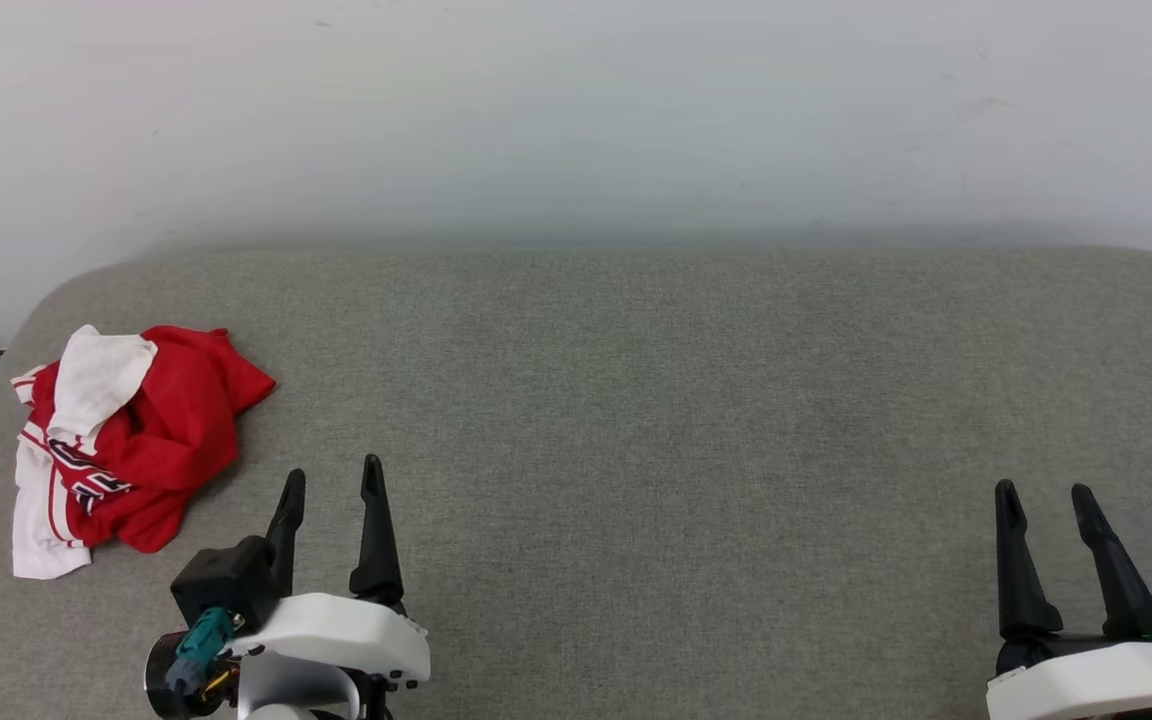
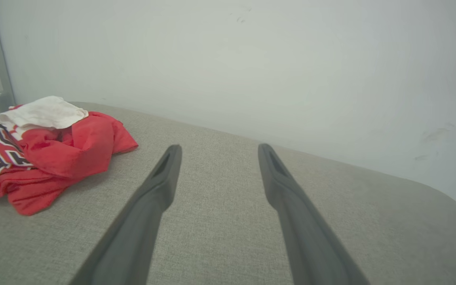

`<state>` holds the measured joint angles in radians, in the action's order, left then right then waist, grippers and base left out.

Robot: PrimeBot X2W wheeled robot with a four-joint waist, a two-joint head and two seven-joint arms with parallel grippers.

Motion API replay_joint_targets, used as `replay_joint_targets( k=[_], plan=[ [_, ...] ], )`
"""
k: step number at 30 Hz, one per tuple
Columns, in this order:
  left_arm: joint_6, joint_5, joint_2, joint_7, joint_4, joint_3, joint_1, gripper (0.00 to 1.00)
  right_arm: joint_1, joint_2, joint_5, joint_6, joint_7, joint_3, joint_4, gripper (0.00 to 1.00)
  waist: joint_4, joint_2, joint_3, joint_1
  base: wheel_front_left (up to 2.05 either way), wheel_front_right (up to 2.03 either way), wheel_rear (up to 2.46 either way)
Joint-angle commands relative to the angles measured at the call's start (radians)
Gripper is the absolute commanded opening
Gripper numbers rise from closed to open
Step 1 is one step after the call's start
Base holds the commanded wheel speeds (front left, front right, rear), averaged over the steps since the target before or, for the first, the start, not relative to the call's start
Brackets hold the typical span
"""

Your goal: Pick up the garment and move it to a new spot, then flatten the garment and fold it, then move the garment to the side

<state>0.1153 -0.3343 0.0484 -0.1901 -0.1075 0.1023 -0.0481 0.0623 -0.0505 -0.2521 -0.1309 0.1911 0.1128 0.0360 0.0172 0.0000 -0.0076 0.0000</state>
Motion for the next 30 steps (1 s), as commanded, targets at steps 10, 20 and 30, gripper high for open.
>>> replay_joint_targets(
  k=[10, 20, 30],
  plan=[
    [-0.008, 0.099, 0.002, -0.029, 0.017, 0.019, 0.008, 1.0, 0.016, 0.0, 0.071, 0.0, 0.03, 0.011, -0.025, 1.0, 0.004, 0.0, 0.001, 0.0, 0.0, 0.0, 0.0],
    [-0.004, 0.172, 0.003, -0.05, 0.015, 0.025, 0.016, 1.0, 0.027, 0.0, 0.131, 0.0, 0.049, 0.004, -0.031, 1.0, 0.006, 0.0, 0.001, 0.0, 0.0, 0.0, 0.0],
    [-0.025, 0.216, 0.003, -0.068, 0.013, 0.037, 0.019, 1.0, 0.038, 0.001, 0.172, 0.0, 0.066, -0.003, -0.035, 1.0, 0.01, 0.0, 0.003, 0.0, 0.0, 0.0, 0.0]
  ],
)
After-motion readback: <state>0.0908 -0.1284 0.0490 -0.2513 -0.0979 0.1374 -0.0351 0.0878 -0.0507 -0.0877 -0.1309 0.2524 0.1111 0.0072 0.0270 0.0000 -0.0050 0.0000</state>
